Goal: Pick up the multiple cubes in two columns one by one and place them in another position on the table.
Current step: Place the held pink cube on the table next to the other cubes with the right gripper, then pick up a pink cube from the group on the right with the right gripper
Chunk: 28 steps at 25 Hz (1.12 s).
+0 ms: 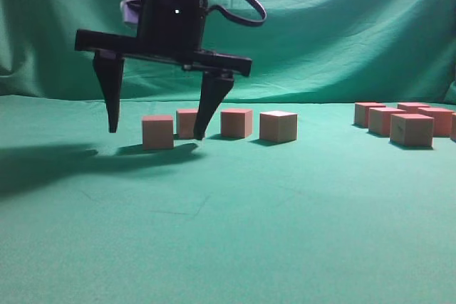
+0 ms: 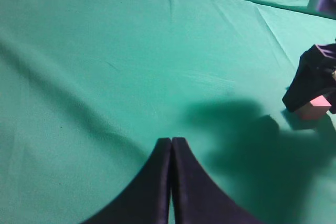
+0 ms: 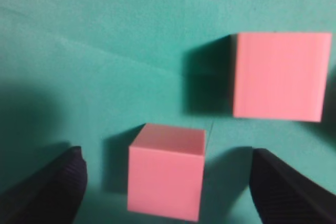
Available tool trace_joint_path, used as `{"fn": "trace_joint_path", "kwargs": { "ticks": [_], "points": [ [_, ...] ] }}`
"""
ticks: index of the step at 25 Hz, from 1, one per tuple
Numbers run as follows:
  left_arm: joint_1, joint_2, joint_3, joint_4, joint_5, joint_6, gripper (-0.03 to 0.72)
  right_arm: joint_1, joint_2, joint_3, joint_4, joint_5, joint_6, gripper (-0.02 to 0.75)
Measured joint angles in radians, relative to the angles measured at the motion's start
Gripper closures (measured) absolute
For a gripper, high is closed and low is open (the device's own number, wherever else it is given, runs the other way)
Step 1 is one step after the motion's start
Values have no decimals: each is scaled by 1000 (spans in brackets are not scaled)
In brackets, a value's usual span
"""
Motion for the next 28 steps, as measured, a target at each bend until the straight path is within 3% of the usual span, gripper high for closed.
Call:
{"fn": "trace_joint_path", "kwargs": {
  "ticks": [4,9,10,19,23,28],
  "points": [
    [0,0,0,0,0,0,688,0,6,-108,-2,104,-34,176],
    [0,0,0,0,0,0,688,-3,-9,-247,-4,127,-83,176],
    [0,0,0,0,0,0,688,-3,-18,-263,-4,129,-97,218],
    [0,0,0,0,0,0,688,-31,-282,-273,-55,144,-224,221],
    [0,0,0,0,0,0,688,-56,-460,-164,-149,146,-233,221],
    [0,0,0,0,0,0,688,-124,-650,125,-176,150,-230,221]
  ]
}}
